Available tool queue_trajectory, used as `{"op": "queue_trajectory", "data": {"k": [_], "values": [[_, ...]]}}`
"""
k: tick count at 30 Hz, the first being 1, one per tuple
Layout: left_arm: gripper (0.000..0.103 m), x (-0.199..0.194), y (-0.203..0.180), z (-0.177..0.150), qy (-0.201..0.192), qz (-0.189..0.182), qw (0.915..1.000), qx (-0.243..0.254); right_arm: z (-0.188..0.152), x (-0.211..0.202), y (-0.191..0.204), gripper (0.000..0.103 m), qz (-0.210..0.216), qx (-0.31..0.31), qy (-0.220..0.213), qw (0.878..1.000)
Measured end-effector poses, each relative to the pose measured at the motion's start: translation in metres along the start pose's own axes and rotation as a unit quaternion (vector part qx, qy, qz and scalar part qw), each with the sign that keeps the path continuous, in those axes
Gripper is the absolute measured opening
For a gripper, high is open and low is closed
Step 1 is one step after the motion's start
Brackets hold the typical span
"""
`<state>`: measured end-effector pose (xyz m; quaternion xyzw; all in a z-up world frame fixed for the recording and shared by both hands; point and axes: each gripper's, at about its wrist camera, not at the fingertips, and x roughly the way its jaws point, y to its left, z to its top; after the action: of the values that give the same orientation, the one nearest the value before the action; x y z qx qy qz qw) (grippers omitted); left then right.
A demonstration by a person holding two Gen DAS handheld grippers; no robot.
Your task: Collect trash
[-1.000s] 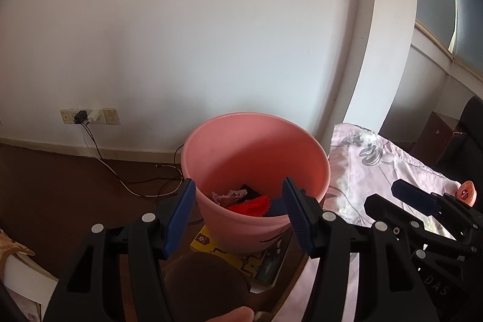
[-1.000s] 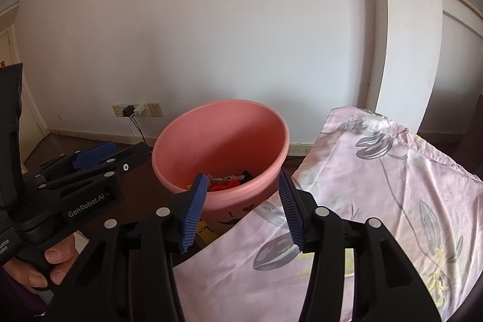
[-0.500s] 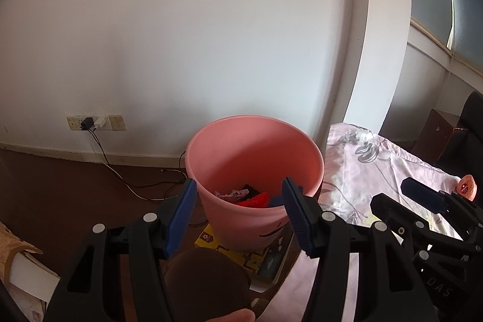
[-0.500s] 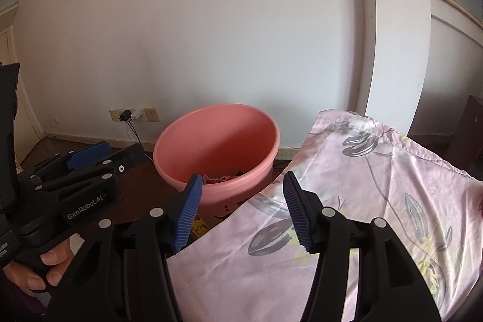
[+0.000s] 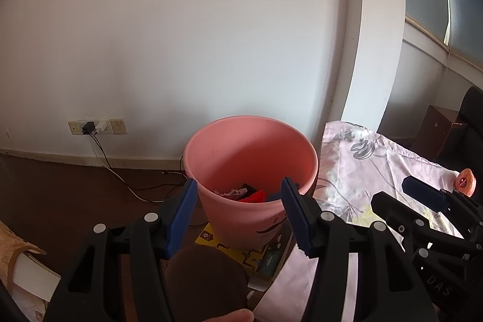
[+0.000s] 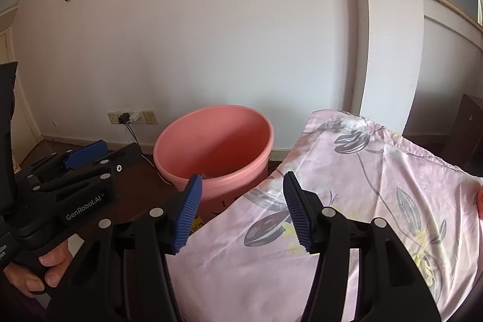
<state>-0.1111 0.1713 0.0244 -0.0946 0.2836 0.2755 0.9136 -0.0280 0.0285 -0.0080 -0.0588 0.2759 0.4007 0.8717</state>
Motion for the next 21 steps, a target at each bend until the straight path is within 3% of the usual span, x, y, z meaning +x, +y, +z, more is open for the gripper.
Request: {"op": "queue_trajectory", "data": {"k": [21], "values": [[0.056,-0.0058,-0.0051,-0.0055,-0.003,-0.002,1.0000,0.008,-0.0040,-0.0054,-0.0053,0.057,0.000,0.011,-0.002,1.000]]}}
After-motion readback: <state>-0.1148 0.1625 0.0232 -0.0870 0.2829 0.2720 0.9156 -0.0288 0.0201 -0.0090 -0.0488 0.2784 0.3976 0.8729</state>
